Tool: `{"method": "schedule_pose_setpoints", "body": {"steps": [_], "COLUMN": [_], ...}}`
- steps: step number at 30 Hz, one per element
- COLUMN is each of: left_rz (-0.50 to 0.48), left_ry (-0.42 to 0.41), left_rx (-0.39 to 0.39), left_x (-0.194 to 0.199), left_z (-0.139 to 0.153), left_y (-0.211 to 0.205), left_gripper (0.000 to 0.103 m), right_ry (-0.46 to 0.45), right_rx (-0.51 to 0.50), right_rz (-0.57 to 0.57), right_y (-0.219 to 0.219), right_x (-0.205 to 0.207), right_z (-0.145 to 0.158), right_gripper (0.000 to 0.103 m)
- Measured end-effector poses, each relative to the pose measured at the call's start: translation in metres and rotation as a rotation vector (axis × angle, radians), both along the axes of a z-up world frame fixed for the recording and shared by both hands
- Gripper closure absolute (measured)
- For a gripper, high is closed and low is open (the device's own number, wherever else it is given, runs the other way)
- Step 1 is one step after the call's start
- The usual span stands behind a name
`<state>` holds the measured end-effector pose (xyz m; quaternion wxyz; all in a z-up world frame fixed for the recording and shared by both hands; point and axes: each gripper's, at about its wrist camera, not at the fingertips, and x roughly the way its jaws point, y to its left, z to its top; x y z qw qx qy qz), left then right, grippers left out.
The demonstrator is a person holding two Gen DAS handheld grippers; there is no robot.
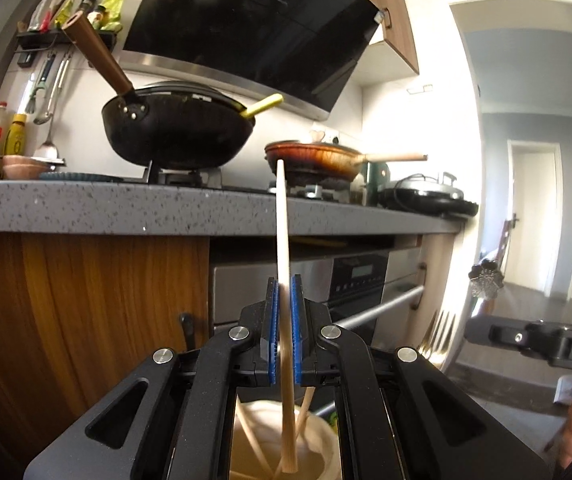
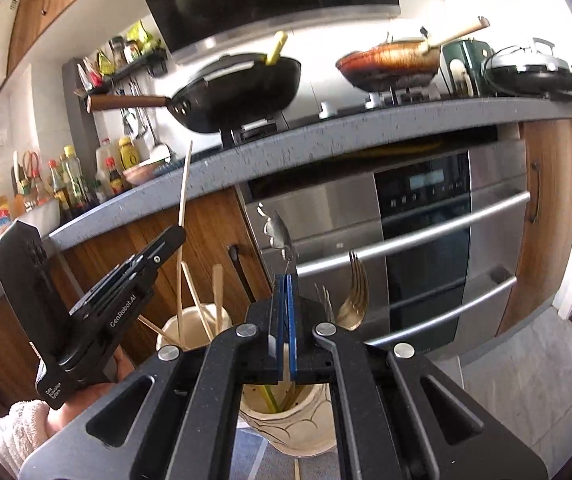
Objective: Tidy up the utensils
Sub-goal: 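Open the left tool over the holder while the right tool drops the spoon in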
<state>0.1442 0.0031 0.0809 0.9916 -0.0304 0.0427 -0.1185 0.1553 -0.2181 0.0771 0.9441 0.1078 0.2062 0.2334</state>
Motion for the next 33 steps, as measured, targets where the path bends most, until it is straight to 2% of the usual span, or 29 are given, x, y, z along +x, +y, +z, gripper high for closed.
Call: {"method": "schedule_pose_setpoints", "body": {"steps": [4, 6, 9, 11, 15, 19, 23, 26, 28, 31, 33], "left_rz": [-0.011, -0.012, -0.015, -0.018, -0.018, -0.006, -0.006, 0.001, 0.002, 0.01, 0.017], "left_ry": [0.017, 0.021, 0.014, 0.011, 0.019, 0.022, 0.029, 0.047, 0.054, 0.072, 0.087], "left_rx": [0.011, 0.012, 0.02, 0.023, 0.044, 0.063, 0.065, 0.067, 0.06, 0.058, 0.063], "left_x": [-0.002, -0.005, -0.012, -0.018, -0.029, -0.043, -0.061, -0.077, -0.085, -0.096, -0.101], "left_z": [-0.007, -0.008, -0.006, -0.004, 0.0, 0.006, 0.011, 0.013, 0.013, 0.011, 0.01], "left_y": [0.001, 0.002, 0.002, 0.003, 0.005, 0.008, 0.014, 0.019, 0.022, 0.024, 0.024], "left_gripper": [0.093, 0.083, 0.075, 0.07, 0.061, 0.052, 0.038, 0.027, 0.02, 0.01, 0.007], "right_ry": [0.046, 0.079, 0.105, 0.11, 0.08, 0.032, 0.01, 0.013, 0.013, 0.027, 0.036], "right_rx": [-0.02, -0.019, -0.033, -0.05, -0.048, -0.04, -0.027, -0.028, -0.033, -0.043, -0.063], "right_rz": [0.007, 0.02, 0.034, 0.037, 0.034, 0.014, -0.009, -0.028, -0.05, -0.071, -0.086], "right_y": [0.004, 0.005, 0.01, 0.013, 0.013, 0.004, -0.01, -0.021, -0.028, -0.038, -0.041], "right_x": [0.007, 0.011, 0.013, 0.012, 0.003, -0.011, -0.029, -0.041, -0.049, -0.059, -0.063], "right_z": [-0.011, -0.016, -0.022, -0.025, -0.019, -0.004, 0.003, 0.002, 0.001, -0.003, -0.006], "right_gripper": [0.102, 0.102, 0.101, 0.097, 0.075, 0.061, 0.046, 0.03, 0.015, 0.005, 0.006]}}
